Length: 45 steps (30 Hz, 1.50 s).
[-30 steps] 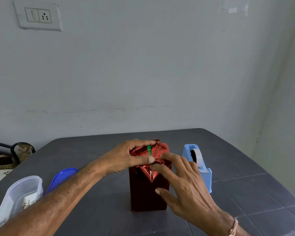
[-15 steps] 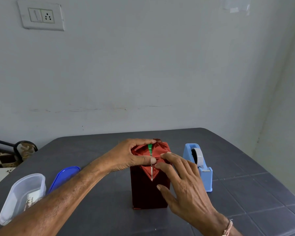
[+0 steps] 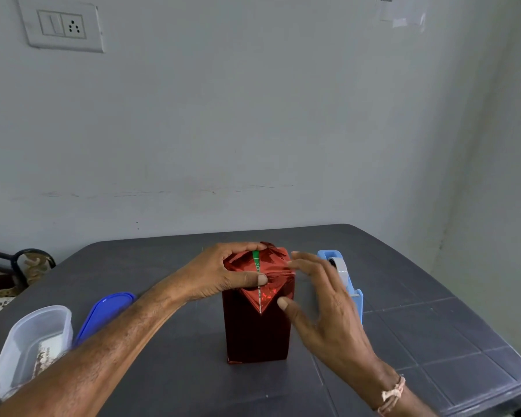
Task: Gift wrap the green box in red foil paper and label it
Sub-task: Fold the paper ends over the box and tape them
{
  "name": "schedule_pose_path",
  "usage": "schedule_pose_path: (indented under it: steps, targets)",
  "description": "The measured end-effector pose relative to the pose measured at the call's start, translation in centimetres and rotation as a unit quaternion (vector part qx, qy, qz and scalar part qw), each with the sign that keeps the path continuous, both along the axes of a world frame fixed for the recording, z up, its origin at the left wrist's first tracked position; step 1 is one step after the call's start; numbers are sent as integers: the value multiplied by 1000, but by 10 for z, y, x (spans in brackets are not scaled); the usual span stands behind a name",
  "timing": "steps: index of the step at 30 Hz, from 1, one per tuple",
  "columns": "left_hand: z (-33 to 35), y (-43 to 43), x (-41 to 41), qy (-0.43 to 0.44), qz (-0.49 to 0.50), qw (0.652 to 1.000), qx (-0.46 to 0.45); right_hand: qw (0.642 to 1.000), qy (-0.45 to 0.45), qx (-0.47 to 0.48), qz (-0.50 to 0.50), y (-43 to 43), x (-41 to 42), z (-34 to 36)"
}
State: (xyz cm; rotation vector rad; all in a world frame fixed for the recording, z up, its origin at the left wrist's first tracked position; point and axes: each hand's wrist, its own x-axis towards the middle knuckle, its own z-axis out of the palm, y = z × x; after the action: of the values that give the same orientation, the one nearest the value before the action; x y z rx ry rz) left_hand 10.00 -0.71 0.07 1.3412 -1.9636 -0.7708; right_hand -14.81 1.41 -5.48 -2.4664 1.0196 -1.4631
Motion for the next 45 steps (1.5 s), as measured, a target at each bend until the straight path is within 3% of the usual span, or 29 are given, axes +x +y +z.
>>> schedule_pose_path:
  steps: [6, 10, 14, 20, 27, 35, 45]
  targets:
    - [-2, -2, 3, 3, 6, 1000, 12, 967, -131, 152, -160, -41, -40, 3]
    - [0, -1, 0, 3, 9, 1000, 12, 885, -142, 373, -242, -72, -80, -10]
    - [-1, -2, 1, 11, 9, 1000, 13, 822, -158, 506, -209, -85, -91, -20]
    - [-2, -3, -1, 14, 10, 1000, 14, 785, -176, 570, -165, -108, -98, -17]
    - [-5, -7, 2, 14, 13, 1000, 14, 753, -140, 617, -179, -125, -89, -5]
    - [-4, -6, 0, 22, 10, 999, 21, 722, -178, 640, -193, -129, -87, -8]
    - [-7, -8, 2, 21, 12, 1000, 18, 719, -279, 622, -130, -117, -87, -14]
